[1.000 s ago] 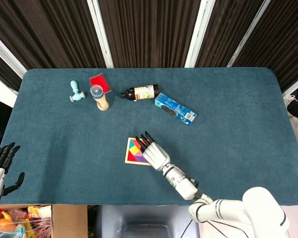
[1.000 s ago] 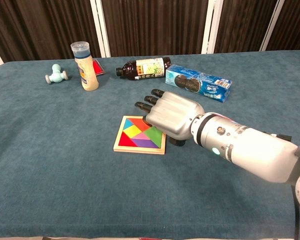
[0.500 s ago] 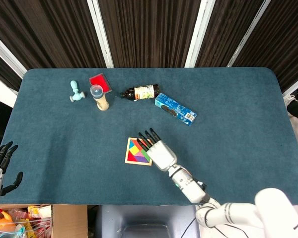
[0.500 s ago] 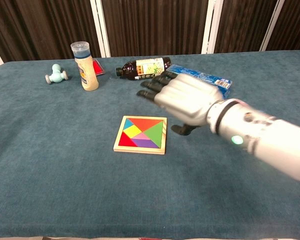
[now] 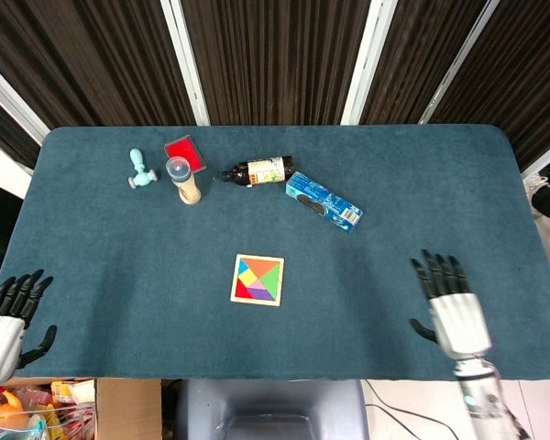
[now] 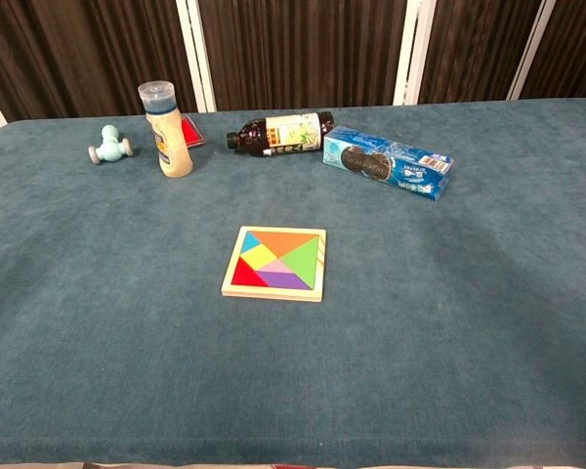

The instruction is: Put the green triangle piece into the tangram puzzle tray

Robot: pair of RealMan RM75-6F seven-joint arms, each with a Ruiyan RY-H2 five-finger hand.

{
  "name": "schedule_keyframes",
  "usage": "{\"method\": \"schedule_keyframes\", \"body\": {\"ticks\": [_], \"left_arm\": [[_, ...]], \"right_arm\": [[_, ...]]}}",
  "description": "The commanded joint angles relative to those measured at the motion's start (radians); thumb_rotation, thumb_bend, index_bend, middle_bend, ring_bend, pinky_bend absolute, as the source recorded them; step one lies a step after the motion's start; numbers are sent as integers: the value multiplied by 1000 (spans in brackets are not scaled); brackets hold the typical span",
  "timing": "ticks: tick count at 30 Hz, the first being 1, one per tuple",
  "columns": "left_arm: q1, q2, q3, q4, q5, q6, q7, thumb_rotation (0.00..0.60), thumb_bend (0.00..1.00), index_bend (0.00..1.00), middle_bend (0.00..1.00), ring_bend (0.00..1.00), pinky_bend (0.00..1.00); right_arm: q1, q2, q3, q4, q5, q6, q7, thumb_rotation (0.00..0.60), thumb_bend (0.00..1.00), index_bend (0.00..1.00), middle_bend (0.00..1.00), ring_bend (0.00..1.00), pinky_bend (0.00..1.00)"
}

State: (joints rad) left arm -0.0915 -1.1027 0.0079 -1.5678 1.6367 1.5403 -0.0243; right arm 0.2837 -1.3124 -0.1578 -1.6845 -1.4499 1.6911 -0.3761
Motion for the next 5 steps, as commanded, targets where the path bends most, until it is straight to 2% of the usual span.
{"method": "schedule_keyframes", "body": {"ticks": [1,5], "left_arm": [[7,-13,5,-17,21,19,40,600,453,0,0,0,23],[15,-19,20,-16,65,49,42,600,452,0,0,0,22]], "right_arm": [[-81,74,-5,58,-32,38,170,600,210,0,0,0,0],[-97,81,9,71,-46,31,186,600,210,0,0,0,0]]}}
